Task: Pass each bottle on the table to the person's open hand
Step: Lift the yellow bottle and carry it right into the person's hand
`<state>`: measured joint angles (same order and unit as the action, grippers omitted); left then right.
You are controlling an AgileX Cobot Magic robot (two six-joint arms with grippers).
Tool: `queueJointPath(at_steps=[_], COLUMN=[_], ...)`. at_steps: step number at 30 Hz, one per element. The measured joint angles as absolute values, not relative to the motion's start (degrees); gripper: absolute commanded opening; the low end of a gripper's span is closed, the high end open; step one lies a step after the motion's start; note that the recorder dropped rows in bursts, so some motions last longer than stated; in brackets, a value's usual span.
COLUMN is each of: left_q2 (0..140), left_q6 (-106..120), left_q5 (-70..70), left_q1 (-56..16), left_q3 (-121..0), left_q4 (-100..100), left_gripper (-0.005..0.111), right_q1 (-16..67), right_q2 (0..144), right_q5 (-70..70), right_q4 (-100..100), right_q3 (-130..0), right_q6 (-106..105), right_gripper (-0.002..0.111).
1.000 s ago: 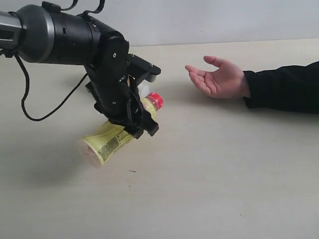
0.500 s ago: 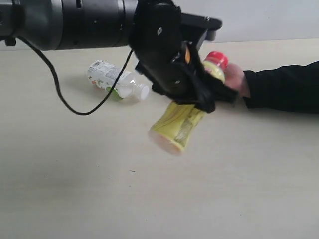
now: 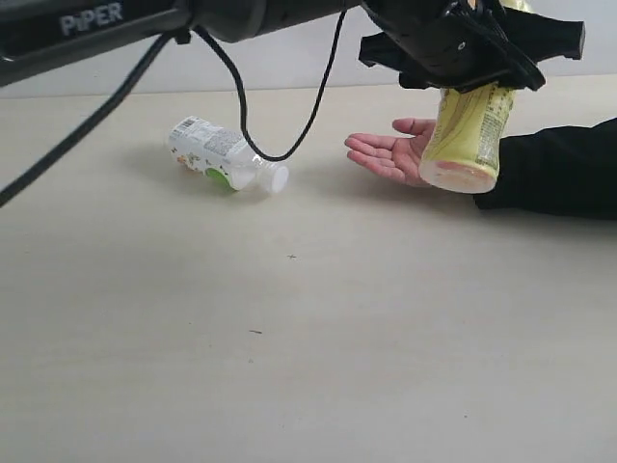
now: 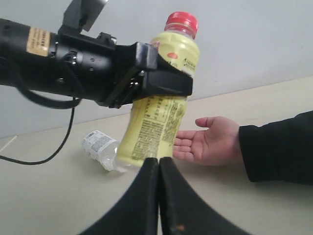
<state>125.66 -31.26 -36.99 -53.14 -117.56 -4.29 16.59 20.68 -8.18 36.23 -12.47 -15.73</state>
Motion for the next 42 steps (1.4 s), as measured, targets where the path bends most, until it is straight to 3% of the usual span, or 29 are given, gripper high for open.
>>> queueJointPath(at_steps=[18,36,39,42], left_q2=[144.75,146.80,146.80,146.80], left_q6=[-54.68,-60.71,-61.44,-62.52], left_q5=[-10.66,-7.47,-7.67,-8.02], left_q1=[-44.86,-43.29,-43.27,-43.27], left_q3=[-121.01,-121.01,-121.01,-121.06], left_q4=[-4.07,-3.67,-3.59,-3.59], left_gripper=[0.000,0.001,0.011,0.036], right_q1=[16.59,16.59,16.59,16.59], right_q2=[20.68,20.68,20.68,20.68], right_q5=[-8.18,-8.18,-8.18,-8.18], right_q4=[36.23,36.23,36.23,36.23], right_q3=[-12.47,-12.47,-12.47,-12.47], right_q6=[-15.73,-15.73,-15.73,-15.73], right_gripper=[0.000,0.000,0.000,0.000])
